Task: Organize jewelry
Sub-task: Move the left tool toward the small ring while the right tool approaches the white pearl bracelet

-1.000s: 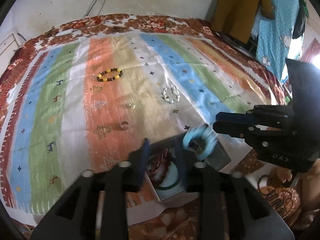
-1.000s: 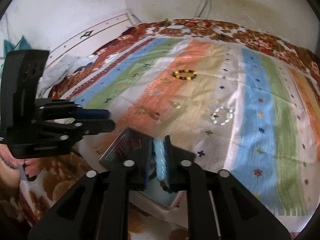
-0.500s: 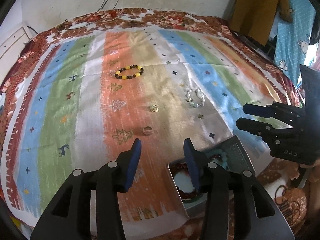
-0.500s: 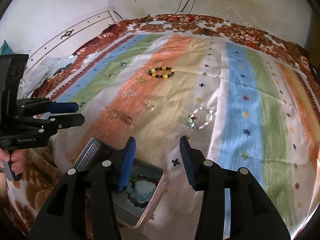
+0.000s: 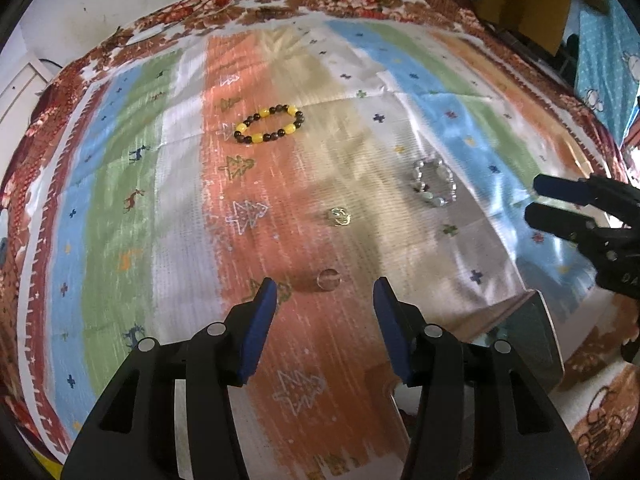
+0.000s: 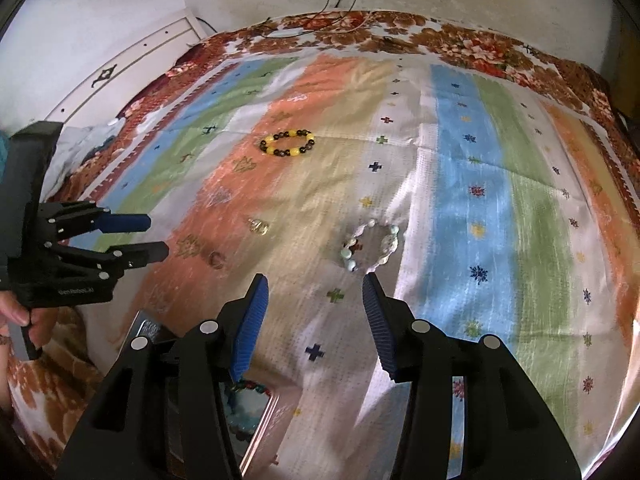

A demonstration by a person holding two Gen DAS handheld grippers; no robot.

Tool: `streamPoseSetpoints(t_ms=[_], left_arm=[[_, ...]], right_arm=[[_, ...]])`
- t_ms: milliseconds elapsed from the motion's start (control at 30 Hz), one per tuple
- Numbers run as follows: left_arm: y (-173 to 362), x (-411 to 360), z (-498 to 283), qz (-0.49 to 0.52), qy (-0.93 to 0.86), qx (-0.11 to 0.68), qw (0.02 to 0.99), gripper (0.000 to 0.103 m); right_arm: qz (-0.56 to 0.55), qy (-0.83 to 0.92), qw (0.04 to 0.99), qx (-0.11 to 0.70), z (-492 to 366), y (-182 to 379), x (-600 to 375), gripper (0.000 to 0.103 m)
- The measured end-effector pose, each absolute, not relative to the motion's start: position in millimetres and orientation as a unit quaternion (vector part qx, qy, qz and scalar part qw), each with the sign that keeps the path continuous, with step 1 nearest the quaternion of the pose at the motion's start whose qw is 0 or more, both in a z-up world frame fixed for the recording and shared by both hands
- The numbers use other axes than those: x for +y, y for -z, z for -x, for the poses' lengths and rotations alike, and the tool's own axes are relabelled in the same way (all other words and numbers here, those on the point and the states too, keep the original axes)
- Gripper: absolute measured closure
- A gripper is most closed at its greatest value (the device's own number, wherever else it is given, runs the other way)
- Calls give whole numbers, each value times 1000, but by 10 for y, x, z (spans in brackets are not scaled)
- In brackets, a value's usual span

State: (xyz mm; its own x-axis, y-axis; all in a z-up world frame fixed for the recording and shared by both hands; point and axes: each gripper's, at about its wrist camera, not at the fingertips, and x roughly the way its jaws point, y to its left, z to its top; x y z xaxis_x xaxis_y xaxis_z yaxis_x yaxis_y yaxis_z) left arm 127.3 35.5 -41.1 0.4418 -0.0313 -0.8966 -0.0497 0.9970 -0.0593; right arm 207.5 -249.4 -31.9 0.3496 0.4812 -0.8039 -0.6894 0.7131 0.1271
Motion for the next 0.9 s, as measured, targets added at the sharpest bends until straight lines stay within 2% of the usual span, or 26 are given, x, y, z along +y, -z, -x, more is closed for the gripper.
streamPoseSetpoints(t_ms=[900], left_arm=[[783,376,-1676,49,-13,580,813,48]], right_arm=[[126,-293,798,511,-2735,722,-2339,52]])
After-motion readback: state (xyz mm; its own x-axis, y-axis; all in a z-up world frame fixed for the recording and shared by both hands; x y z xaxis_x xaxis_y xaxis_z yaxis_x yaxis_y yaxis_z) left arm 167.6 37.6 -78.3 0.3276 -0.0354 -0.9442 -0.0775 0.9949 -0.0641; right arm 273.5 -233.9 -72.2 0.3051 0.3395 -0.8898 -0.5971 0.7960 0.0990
